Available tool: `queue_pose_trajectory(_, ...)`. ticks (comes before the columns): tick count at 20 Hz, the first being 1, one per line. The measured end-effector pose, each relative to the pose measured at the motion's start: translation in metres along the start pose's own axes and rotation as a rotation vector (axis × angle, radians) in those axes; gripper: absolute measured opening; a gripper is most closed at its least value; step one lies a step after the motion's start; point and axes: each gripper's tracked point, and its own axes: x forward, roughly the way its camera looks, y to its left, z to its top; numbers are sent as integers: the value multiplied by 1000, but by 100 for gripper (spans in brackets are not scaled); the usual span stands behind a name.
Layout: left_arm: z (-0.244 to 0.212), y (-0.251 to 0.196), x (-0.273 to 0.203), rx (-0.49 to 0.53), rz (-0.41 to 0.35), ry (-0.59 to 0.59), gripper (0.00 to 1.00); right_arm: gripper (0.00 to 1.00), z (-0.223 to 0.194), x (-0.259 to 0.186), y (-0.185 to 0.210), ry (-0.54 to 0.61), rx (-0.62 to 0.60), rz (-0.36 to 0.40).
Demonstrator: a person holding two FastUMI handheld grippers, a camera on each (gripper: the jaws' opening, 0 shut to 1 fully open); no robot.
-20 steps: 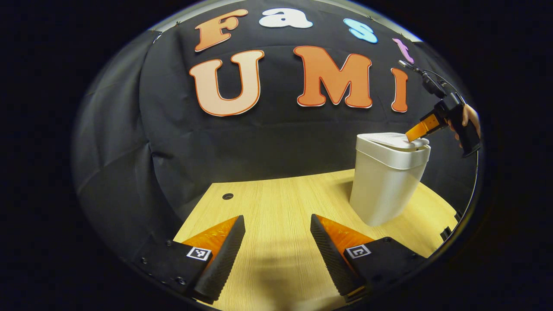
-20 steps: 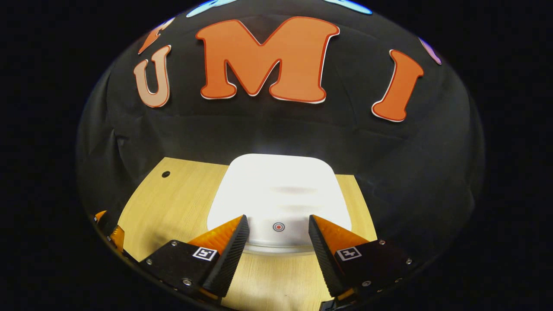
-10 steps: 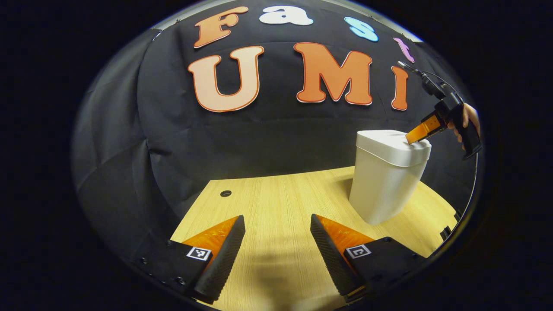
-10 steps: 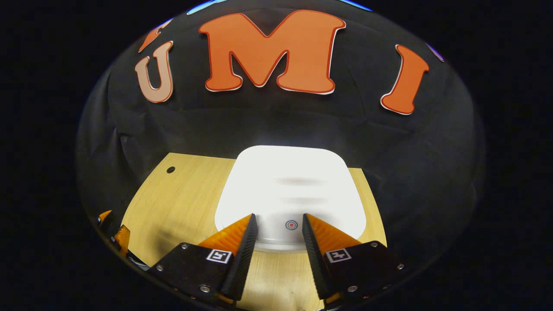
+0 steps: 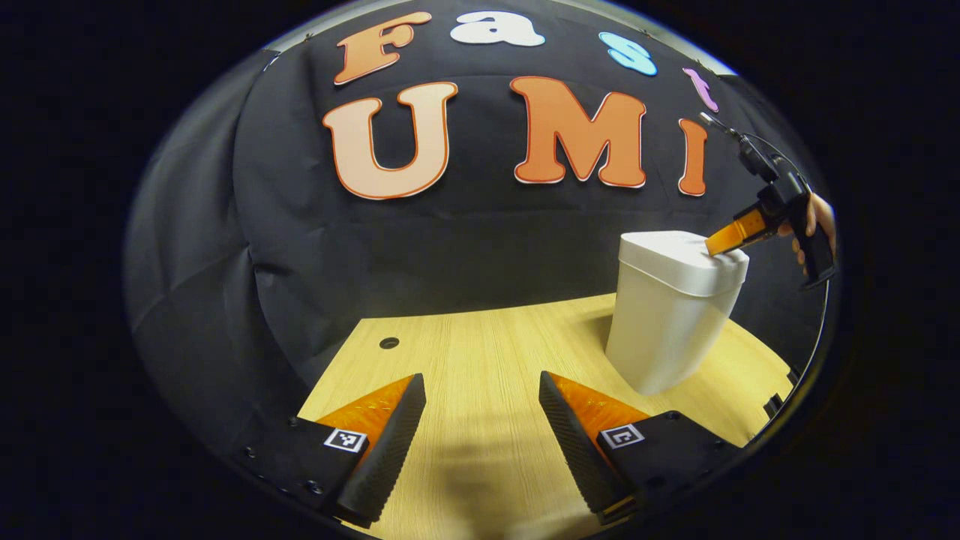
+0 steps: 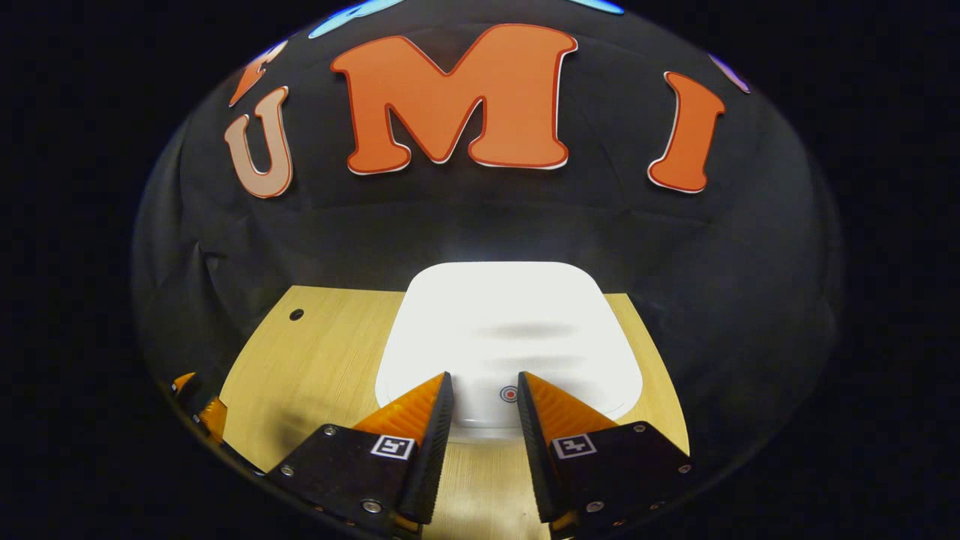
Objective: Press the lid of the desktop garbage bin to open it, pick up the crumpled paper on the desktop and throw it into the bin, then pick up the pop can on the desktop and drop it into the bin, and finally close the garbage bin lid.
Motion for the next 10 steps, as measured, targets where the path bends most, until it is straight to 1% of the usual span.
queue_pose_trajectory(1, 8, 2, 1, 4, -1, -18, 97, 53, -1, 1, 0, -19, -2, -10)
queue_pose_trajectory(2, 15, 2, 1, 8, -4, -34, 94, 53, -1, 1, -2, -37, 0, -25)
queue_pose_trajectory(3, 23, 3, 1, 11, -7, -51, 97, 53, 0, -1, -5, -54, 9, -49)
queue_pose_trajectory(5, 37, 4, 3, 13, -13, -79, 97, 76, -1, -4, -7, -78, 37, -63)
queue_pose_trajectory(6, 42, 4, 2, 10, -15, -91, 97, 79, -2, -6, -4, -86, 52, -57)
queue_pose_trajectory(7, 47, 3, 1, 2, -19, -103, 97, 85, -2, -7, -1, -102, 58, -51)
queue_pose_trajectory(9, 63, 4, -1, -17, -21, -139, 97, 88, -4, -13, 10, -135, 67, -22)
queue_pose_trajectory(10, 70, 6, -3, -27, -21, -160, 94, 90, -3, -16, 18, -158, 68, -1)
